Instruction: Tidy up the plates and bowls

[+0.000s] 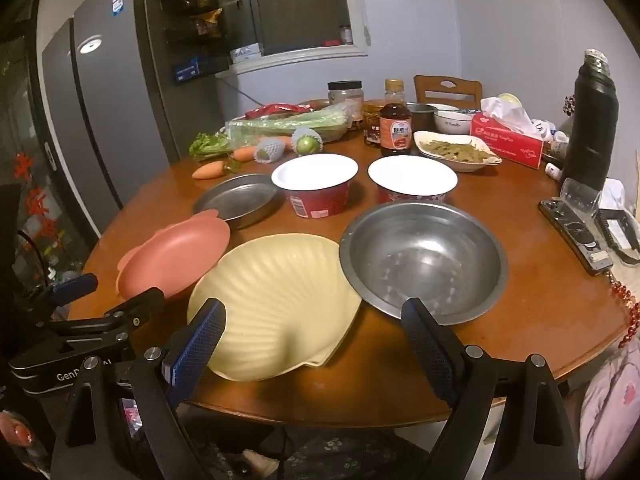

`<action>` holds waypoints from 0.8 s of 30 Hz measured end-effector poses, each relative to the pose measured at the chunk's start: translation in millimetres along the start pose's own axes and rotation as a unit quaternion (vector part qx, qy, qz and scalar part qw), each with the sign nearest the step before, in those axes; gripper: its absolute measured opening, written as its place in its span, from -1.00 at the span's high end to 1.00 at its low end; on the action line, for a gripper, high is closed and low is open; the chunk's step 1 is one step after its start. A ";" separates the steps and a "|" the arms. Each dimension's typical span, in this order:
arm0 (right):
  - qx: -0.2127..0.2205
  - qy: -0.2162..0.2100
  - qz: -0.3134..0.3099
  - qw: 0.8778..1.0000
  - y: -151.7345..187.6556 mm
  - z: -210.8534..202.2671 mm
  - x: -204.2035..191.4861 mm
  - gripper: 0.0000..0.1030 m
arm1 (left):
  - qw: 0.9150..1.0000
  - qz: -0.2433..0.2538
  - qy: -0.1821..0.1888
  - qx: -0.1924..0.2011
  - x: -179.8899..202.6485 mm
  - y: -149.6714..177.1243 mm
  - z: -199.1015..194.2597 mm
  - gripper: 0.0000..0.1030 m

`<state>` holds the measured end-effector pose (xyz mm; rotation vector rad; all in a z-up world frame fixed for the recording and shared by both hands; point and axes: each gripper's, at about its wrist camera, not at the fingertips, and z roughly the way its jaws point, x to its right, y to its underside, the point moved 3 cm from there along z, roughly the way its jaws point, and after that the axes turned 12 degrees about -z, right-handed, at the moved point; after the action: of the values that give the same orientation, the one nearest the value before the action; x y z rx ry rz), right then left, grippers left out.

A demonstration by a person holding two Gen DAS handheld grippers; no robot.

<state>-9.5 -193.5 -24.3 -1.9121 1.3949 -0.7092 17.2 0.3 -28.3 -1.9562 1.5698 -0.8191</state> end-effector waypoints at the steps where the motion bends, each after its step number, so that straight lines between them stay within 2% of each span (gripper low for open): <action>1: -0.001 0.001 -0.001 1.000 1.3 -0.3 -2.7 -0.75 | 1.000 0.000 -0.003 0.000 -0.6 0.2 -0.5 -0.98; 9: -0.008 -0.011 0.000 1.000 3.4 2.0 -3.1 -0.75 | 1.000 0.001 0.000 -0.001 -0.6 2.4 -1.9 -0.98; 13: -0.008 -0.011 -0.002 1.000 3.3 0.7 -5.5 -0.75 | 1.000 -0.003 0.011 -0.003 -1.2 1.6 -5.6 -0.98; 24: -0.002 -0.007 -0.005 1.000 0.3 -5.2 -7.3 -0.75 | 1.000 0.004 0.009 0.000 -1.4 -0.9 -9.7 -0.98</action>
<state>-15.6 -187.6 -21.5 -1.9248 1.3802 -0.6968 10.7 1.7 -21.2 -1.9464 1.5857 -0.8359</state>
